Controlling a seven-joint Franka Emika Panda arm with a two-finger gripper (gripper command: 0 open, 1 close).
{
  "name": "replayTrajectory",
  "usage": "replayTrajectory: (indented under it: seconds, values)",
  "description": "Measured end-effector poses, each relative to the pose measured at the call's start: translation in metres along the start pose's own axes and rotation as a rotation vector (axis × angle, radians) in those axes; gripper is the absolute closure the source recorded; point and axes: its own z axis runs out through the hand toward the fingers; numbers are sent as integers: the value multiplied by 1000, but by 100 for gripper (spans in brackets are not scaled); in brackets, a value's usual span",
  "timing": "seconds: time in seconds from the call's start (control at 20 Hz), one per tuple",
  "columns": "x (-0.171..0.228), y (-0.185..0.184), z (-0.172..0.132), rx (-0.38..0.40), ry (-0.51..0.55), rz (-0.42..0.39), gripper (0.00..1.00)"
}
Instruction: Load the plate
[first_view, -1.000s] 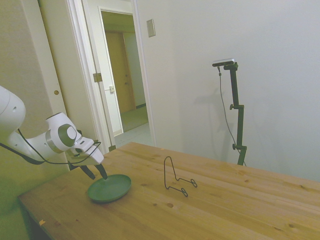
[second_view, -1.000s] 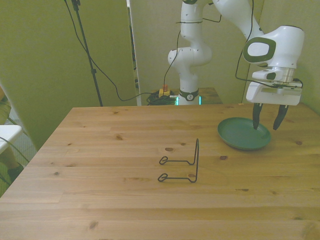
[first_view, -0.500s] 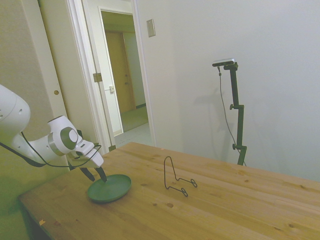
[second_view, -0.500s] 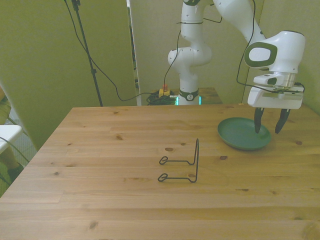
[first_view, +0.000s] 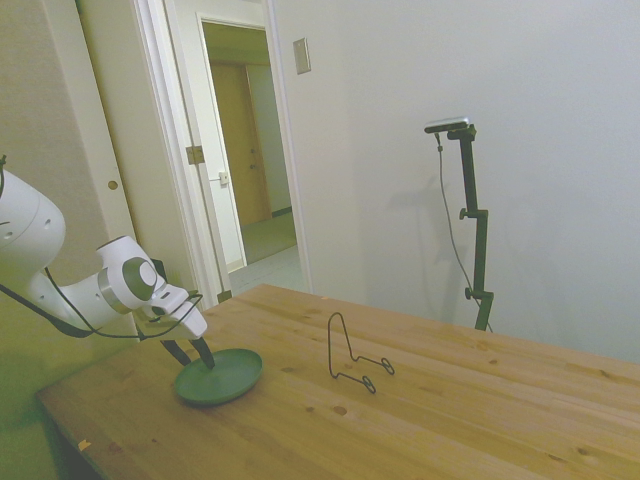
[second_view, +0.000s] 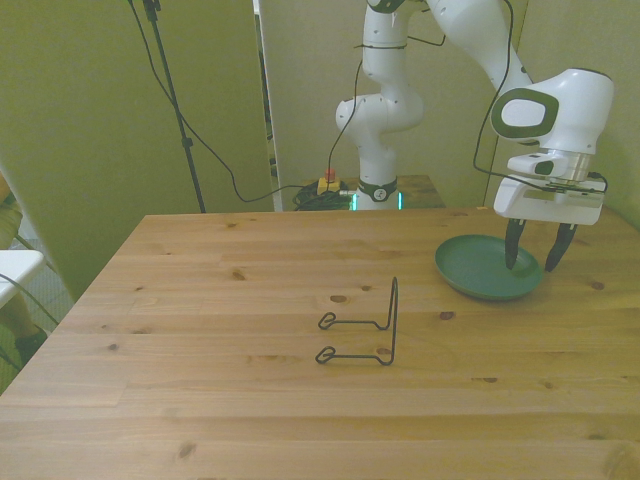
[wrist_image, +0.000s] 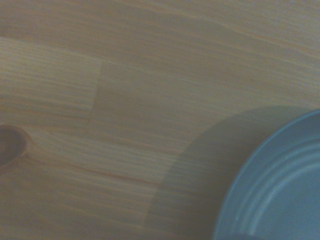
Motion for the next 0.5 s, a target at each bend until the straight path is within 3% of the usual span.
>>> replayTrajectory:
  seconds: [0.4,0.45,0.5]
  values:
    - [6,-1,2,-82,25,-14,0]
    - [7,-1,2,-87,25,-13,100]
    - [6,-2,2,-88,24,-14,100]
